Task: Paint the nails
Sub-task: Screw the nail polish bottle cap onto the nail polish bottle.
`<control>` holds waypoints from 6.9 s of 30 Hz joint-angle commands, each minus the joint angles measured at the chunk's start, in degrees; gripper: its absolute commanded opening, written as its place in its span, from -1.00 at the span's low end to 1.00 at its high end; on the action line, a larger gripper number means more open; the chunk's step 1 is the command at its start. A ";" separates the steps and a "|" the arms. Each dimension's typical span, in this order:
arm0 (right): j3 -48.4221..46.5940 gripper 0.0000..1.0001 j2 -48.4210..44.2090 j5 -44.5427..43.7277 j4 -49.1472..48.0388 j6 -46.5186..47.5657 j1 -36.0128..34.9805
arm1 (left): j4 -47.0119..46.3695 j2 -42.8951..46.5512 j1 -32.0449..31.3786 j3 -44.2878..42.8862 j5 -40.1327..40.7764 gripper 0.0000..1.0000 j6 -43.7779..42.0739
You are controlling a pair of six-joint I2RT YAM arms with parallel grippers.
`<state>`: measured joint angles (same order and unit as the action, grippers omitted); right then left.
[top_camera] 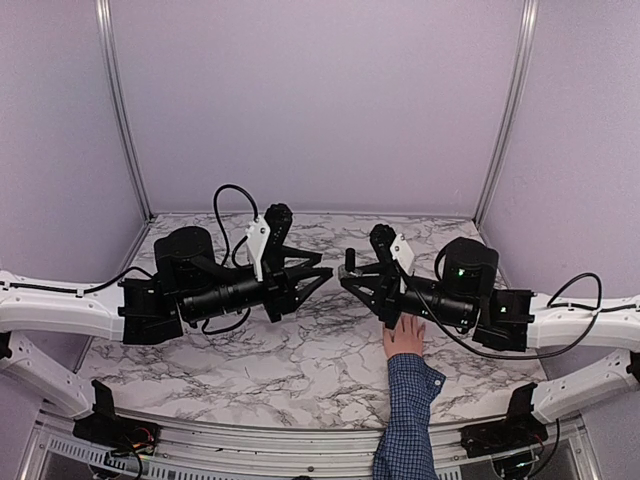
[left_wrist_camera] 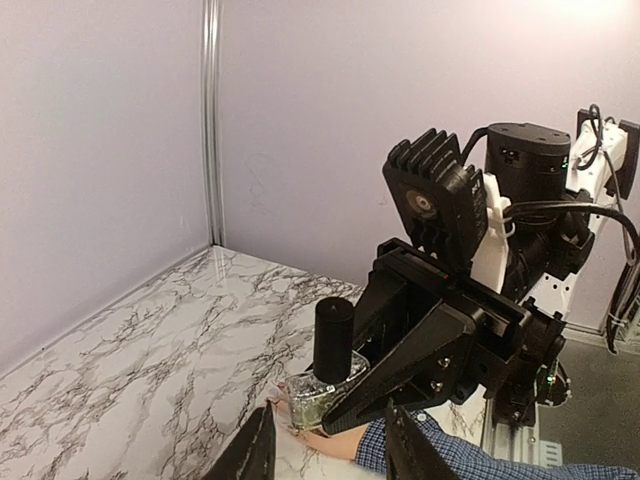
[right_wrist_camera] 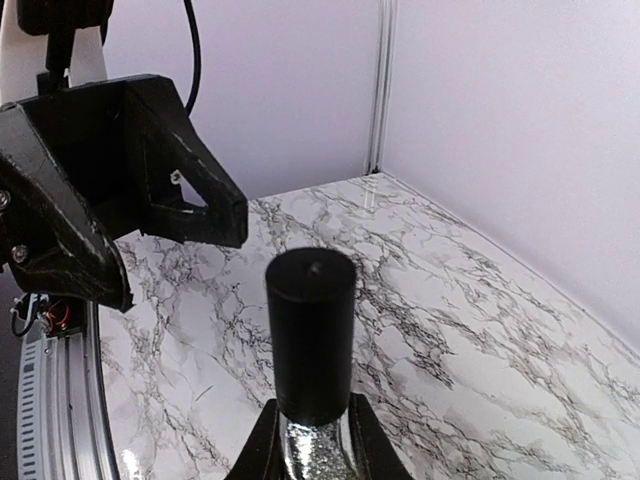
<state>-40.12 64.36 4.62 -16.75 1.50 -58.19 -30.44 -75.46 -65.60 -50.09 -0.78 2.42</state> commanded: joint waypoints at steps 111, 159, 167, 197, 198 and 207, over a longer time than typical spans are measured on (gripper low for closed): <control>-2.68 -1.00 1.04 -10.46 -0.24 -1.03 -3.41 | -6.05 -2.30 2.28 -2.28 0.28 -0.23 5.85; -4.29 -1.00 -1.69 24.08 1.05 7.16 -3.37 | -5.69 -5.86 0.65 -1.79 -22.18 -1.00 0.68; -7.80 -1.00 0.15 41.15 5.33 10.27 -3.44 | -4.18 -5.93 0.81 -1.49 -36.71 -1.00 -0.44; -6.73 -1.00 2.14 12.02 4.61 6.93 -3.28 | -6.08 4.19 2.72 3.97 -5.24 -0.15 -0.73; -6.60 -1.00 2.29 9.62 4.23 6.23 -3.31 | -6.24 4.00 2.61 3.98 -4.34 -0.15 -0.60; -5.41 -1.00 3.23 -6.02 1.28 2.37 -3.37 | -8.68 0.13 1.80 2.23 4.15 -0.14 1.49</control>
<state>-45.17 66.87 7.79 -12.12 6.46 -60.93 -35.77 -73.47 -63.70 -46.44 -2.98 2.28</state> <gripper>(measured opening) 0.152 0.428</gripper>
